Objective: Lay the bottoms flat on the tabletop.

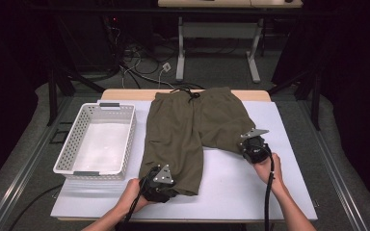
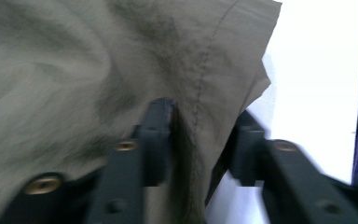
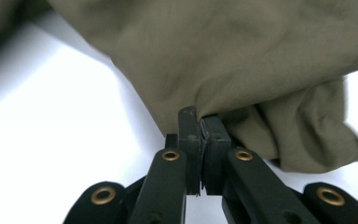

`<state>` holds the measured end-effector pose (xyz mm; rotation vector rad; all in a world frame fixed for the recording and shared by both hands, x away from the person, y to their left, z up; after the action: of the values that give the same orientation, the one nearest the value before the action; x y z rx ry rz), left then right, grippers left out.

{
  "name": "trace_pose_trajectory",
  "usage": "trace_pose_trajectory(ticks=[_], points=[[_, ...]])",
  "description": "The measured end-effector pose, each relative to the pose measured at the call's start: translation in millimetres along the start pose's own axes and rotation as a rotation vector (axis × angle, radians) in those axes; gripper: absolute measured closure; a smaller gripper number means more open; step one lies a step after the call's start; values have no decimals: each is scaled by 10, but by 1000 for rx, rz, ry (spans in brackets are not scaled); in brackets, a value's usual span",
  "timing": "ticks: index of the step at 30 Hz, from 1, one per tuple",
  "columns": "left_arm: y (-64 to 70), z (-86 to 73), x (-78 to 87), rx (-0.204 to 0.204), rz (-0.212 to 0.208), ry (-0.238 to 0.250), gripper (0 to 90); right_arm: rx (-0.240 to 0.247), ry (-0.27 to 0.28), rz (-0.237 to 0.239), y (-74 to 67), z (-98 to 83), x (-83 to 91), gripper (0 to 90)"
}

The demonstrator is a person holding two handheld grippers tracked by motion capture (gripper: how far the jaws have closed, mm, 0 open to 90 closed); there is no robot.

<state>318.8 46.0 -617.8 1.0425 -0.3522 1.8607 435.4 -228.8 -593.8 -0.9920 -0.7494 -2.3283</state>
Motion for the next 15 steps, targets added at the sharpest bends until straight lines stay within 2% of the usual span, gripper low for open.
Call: trace_pose_trajectory(ticks=[3,6,8,10,13,15], points=[[-20,10,71,26,-7,29,398,-22,8,5,70,-10,-4,821],[-48,25,176,48,-5,62,331,-42,50,1,152,43,93,697],[-73,34,225,62,12,85,294,-58,81,-11,219,87,151,598],[-100,35,243,71,22,90,275,-73,100,-32,287,127,176,512],[-128,46,225,80,33,90,239,-103,103,-58,380,184,134,436],[-142,52,203,83,42,89,219,-117,99,-85,442,210,70,453]])
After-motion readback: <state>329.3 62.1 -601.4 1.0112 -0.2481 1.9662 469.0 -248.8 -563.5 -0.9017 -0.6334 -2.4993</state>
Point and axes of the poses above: each handheld gripper's, and its own axes: x roughly backward along the jaws, z roughly out of its top, y roughly to its right, the point moved 9 cm from there along -x, roughly forward along the jaws, and after that the axes turned 15 degrees about x, right-handed, at the moved point
